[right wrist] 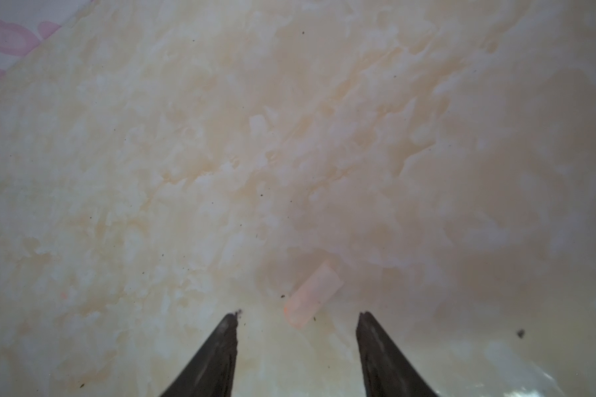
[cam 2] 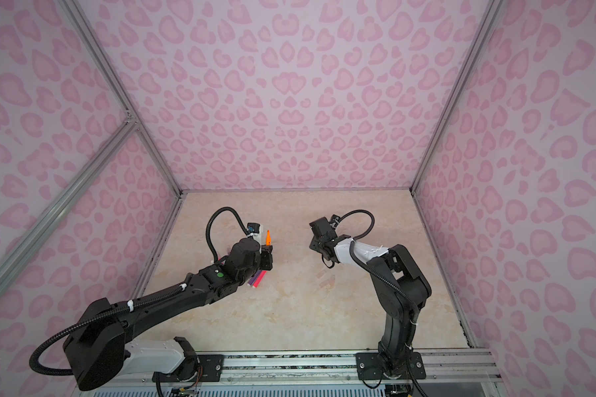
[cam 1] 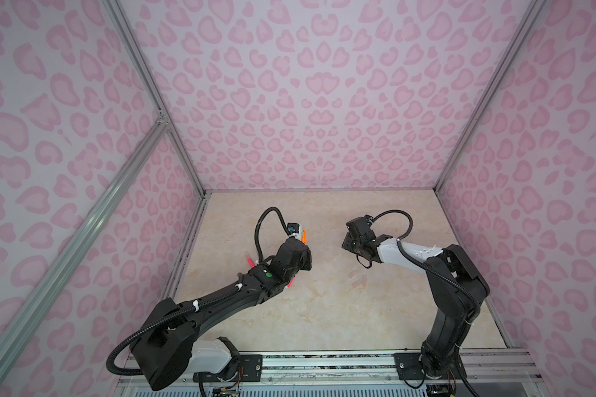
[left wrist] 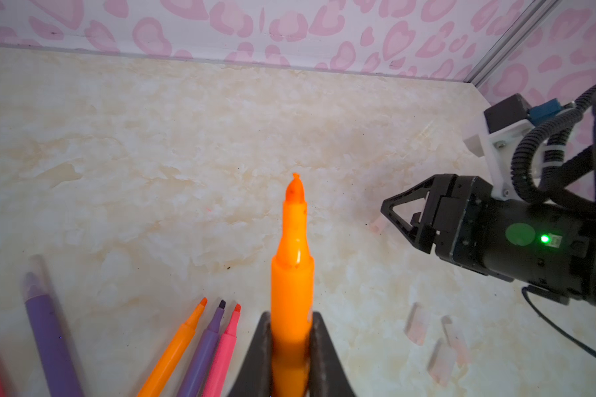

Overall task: Insert the pens into the pen caps
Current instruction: 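Lower the open right gripper over a pink cap on the table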

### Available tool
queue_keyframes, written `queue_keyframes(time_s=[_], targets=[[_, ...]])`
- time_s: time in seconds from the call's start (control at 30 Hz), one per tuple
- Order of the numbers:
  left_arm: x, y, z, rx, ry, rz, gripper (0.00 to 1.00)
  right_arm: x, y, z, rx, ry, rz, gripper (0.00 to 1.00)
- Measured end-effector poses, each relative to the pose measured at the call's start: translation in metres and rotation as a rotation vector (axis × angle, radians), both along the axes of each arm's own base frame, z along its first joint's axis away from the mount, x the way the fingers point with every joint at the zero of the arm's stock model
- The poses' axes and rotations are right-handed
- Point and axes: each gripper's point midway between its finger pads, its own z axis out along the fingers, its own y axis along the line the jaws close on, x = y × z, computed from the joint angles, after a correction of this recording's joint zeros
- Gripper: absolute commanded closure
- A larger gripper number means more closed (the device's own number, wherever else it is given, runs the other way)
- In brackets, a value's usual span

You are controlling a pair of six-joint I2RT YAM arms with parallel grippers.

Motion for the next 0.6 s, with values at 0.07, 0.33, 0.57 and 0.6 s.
queue_keyframes(time_s=[0.07, 0.33, 0.57, 0.6], targets=[[0.0, 0.001, -0.001, 0.009, -0.001, 0.003, 0.97, 0.0, 0.002, -0.007, 0.001, 0.011, -0.001, 0.43], [0.002, -0.001, -0.009, 0.02, 0.017, 0.0, 0.97, 0.0, 0.0, -0.021, -0.01, 0.028, -0.015, 0.43], [0.002, -0.003, -0.009, 0.015, 0.021, -0.004, 0.97, 0.013, -0.002, -0.029, -0.007, 0.016, -0.026, 0.48], [0.002, -0.003, -0.01, 0.016, 0.022, -0.004, 0.97, 0.015, -0.002, -0.029, -0.006, 0.013, -0.027, 0.49]])
